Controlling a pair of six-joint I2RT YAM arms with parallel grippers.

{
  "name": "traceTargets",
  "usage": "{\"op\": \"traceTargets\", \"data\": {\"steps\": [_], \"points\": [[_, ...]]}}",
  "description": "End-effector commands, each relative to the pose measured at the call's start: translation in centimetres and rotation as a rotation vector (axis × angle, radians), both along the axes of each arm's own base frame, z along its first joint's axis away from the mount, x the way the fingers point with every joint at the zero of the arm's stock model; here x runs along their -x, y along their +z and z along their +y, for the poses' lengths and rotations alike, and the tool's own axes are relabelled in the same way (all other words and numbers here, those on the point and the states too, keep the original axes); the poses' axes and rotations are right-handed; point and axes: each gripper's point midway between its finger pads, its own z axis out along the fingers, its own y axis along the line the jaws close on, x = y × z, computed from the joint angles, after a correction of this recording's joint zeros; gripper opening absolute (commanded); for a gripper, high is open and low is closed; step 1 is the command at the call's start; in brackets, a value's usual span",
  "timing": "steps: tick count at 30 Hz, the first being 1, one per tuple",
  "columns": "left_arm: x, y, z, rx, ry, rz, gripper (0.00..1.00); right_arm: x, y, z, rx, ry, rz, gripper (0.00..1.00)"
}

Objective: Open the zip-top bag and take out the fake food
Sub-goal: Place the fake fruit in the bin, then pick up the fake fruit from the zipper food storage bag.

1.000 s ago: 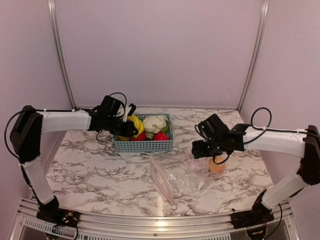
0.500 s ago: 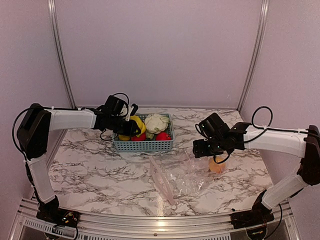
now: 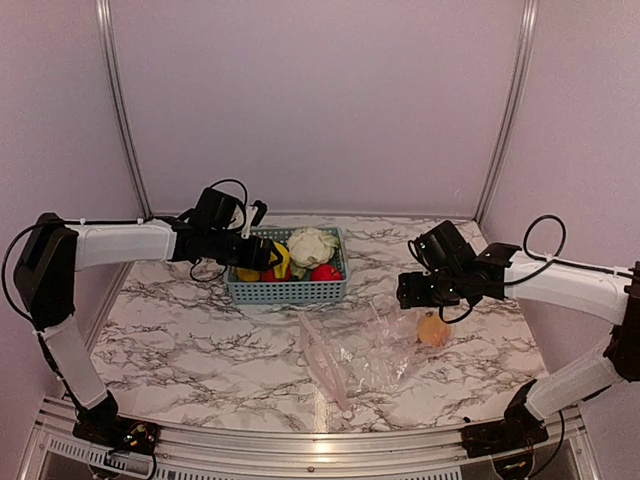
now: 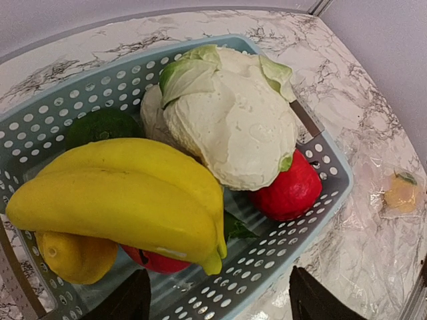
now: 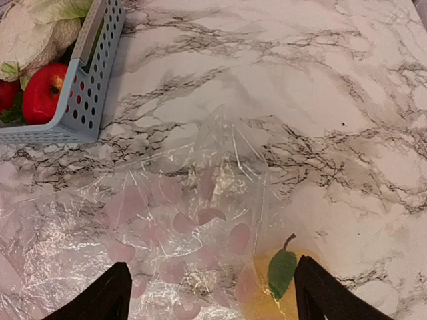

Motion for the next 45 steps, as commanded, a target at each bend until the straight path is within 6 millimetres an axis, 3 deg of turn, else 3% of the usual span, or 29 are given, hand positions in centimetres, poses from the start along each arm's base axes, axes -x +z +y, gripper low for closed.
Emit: {"op": "traceTargets", "data": {"steps": [1, 9, 15, 23, 34, 38, 45], "points": [[0.4, 3.7, 0.8, 0.029, 0.011, -0.096, 0.76, 0.5, -0.6, -1.7, 0.019, -0.045, 0.018, 0.83], [3.9, 4.2, 1.1, 0.006, -0.038, -0.106, 0.77, 1.2, -1.3, -3.8, 0.017, -0.105, 0.033, 0.89], [8.6, 2.5, -0.2, -0.031, -0.126, -0.072, 0.78, 1.7, -2.3, -6.7, -0.017, -0.170, 0.058, 0.90], [13.6, 0.2, -1.6, -0.061, -0.246, -0.007, 0.77, 1.9, -3.8, -7.5, -0.089, -0.166, 0.090, 0.85], [17.2, -2.6, -4.3, -0.080, -0.354, 0.068, 0.73, 2.5, -5.7, -6.7, -0.110, -0.131, 0.148, 0.62], [17.9, -3.3, -5.5, -0.075, -0.372, 0.087, 0.71, 2.9, -6.1, -6.3, -0.123, -0.119, 0.168, 0.46], [18.4, -4.3, -6.1, -0.076, -0.382, 0.110, 0.70, 3.2, -4.9, -4.7, -0.169, -0.094, 0.157, 0.16]]}}
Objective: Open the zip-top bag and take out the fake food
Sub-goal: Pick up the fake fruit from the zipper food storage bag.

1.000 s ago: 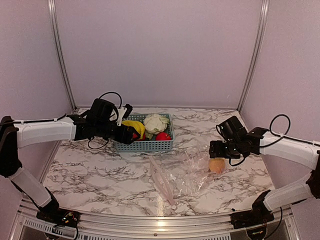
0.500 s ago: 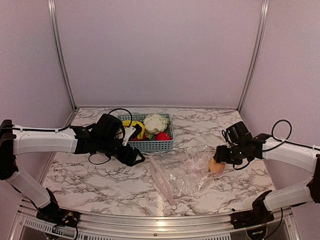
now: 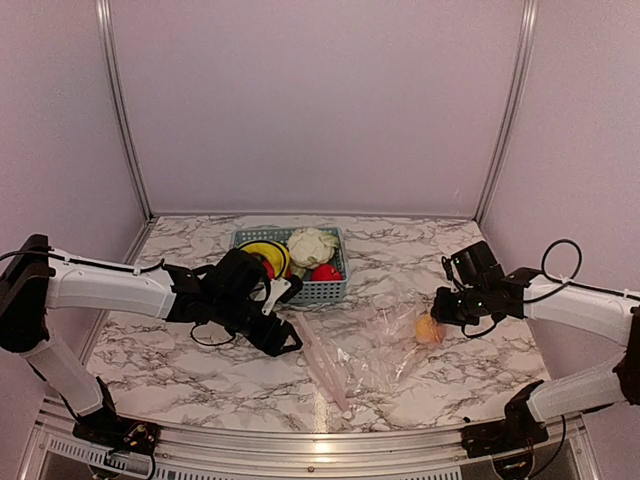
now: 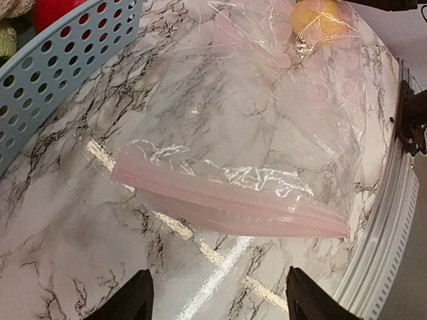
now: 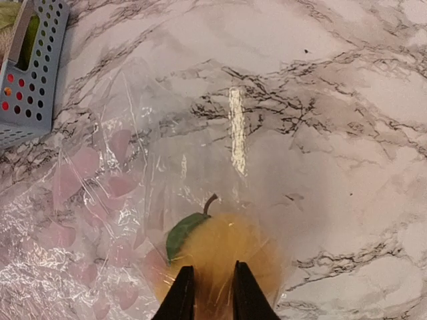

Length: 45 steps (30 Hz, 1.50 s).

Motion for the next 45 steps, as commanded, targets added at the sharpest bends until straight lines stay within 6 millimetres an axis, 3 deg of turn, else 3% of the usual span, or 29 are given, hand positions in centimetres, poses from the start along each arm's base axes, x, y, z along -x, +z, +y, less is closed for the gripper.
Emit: {"op": "traceTargets", "data": {"steps": [1, 5, 8, 15, 25, 30, 37, 41, 45], "points": [[0.1, 0.1, -1.0, 0.031, -0.010, 0.007, 0.70, 1.2, 0.0, 1.3, -0.020, 0.030, 0.040, 0.12], [0.2, -0.2, -1.6, 0.038, -0.018, 0.011, 0.70, 1.3, 0.9, 3.2, -0.037, 0.052, 0.032, 0.00], [0.3, -0.6, -2.0, 0.040, -0.029, 0.017, 0.70, 1.2, 1.8, 4.1, -0.050, 0.062, 0.014, 0.00], [0.6, -1.9, -2.3, 0.029, -0.037, 0.030, 0.67, 0.6, 4.4, 4.4, -0.067, 0.045, -0.037, 0.00], [0.7, -1.8, -1.8, 0.037, -0.030, 0.026, 0.65, 1.0, 5.1, 3.9, -0.067, 0.008, -0.045, 0.00], [0.9, -2.0, -1.4, 0.036, -0.027, 0.035, 0.62, 1.2, 6.0, 4.8, -0.117, 0.004, -0.070, 0.00], [0.2, -2.9, -1.8, 0.034, 0.018, 0.058, 0.56, 2.0, 4.7, 6.9, -0.123, 0.032, -0.037, 0.00], [-0.5, -3.9, -1.8, 0.001, 0.051, 0.062, 0.49, 2.2, 4.1, 6.5, -0.104, 0.026, -0.029, 0.01], [-1.6, -5.2, -1.6, -0.063, 0.094, 0.057, 0.40, 2.6, 3.3, 5.3, -0.034, 0.014, -0.015, 0.19]]}}
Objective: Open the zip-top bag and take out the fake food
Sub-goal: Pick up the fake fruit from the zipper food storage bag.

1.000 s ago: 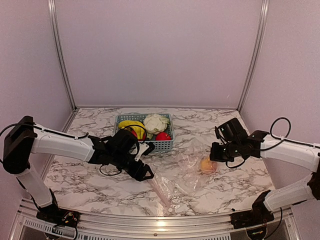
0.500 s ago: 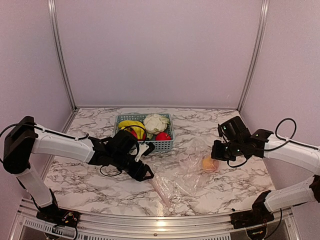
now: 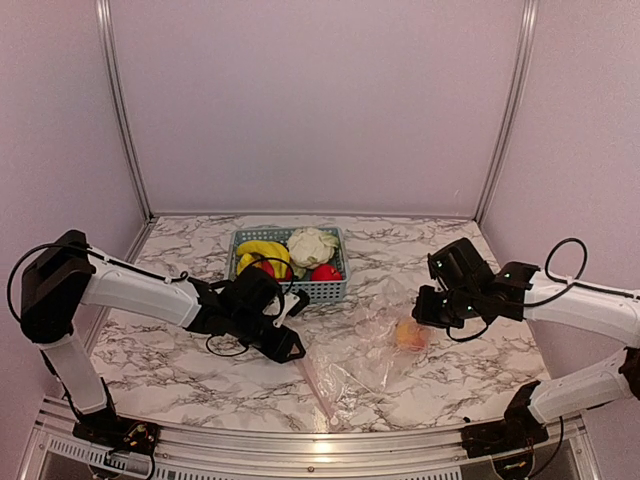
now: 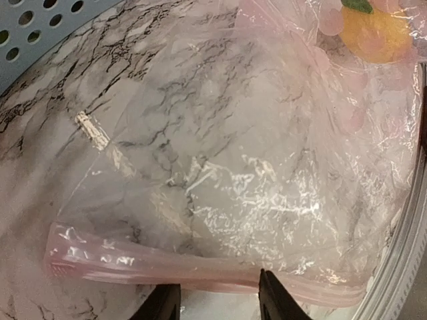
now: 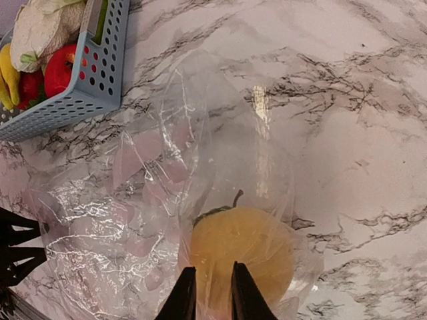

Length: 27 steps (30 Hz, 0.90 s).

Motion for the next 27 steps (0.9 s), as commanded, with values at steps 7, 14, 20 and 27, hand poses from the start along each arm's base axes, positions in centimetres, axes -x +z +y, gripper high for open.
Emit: {"op": "traceTargets", "data": {"steps": [7, 14, 20, 27], "points": [[-2.9, -1.4, -0.4, -0.102, 0.082, -0.036, 0.36, 0.4, -1.5, -2.7, 0.142, -0.046, 0.016, 0.58], [-3.5, -1.4, -0.4, -0.125, 0.084, -0.048, 0.35, 0.2, -2.9, -4.3, 0.167, -0.064, 0.032, 0.63], [-3.6, -1.4, -0.4, -0.128, 0.087, -0.047, 0.35, -1.3, -2.6, -6.1, 0.194, -0.100, 0.007, 0.62], [-3.7, -1.1, -0.5, -0.123, 0.077, -0.052, 0.35, -1.9, -4.1, -4.9, 0.181, -0.051, 0.033, 0.53]]}}
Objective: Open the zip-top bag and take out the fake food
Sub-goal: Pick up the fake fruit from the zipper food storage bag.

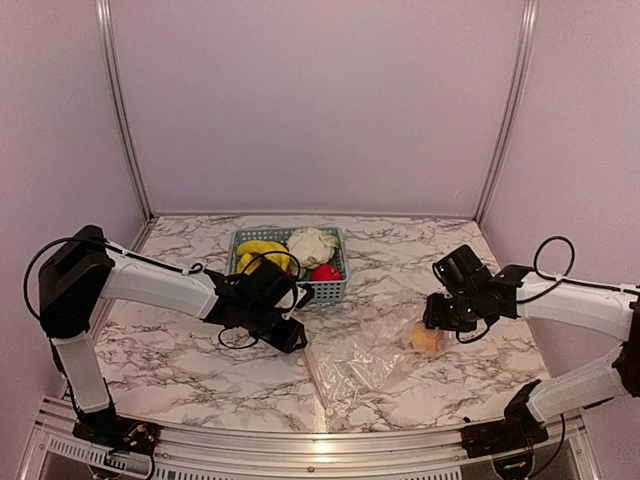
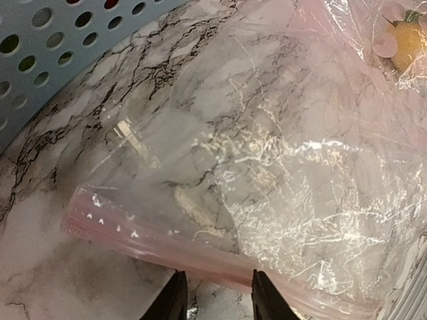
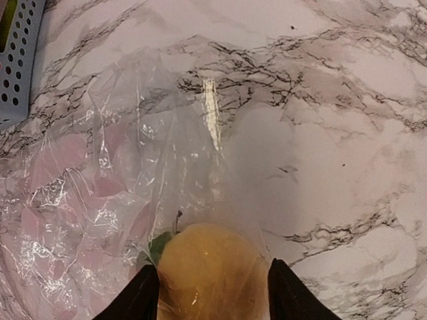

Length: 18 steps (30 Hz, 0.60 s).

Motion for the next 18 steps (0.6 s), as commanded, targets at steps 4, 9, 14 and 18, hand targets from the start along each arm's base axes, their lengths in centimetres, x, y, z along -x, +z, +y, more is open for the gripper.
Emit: {"op": "traceTargets", "data": {"steps": [4, 9, 14, 18], "points": [[-0.5, 0.2, -0.4, -0.010, -0.014, -0.012, 0.35, -0.9, -1.2, 1.4, -0.020, 0.049, 0.012, 0.43], [-0.7, 0.2, -0.5, -0.013, -0.018, -0.016, 0.35, -1.2, 0.0, 2.6, -0.045, 0.059, -0.007, 0.19], [-0.9, -0.3, -0.3, -0.033, -0.015, -0.016, 0.34, -1.5, 2.5, 3.5, -0.051, 0.062, -0.049, 0.04], [-1.4, -0.7, 0.1, -0.067, 0.005, -0.030, 0.32, -1.5, 4.4, 4.4, -0.067, 0.071, -0.077, 0.00]]}}
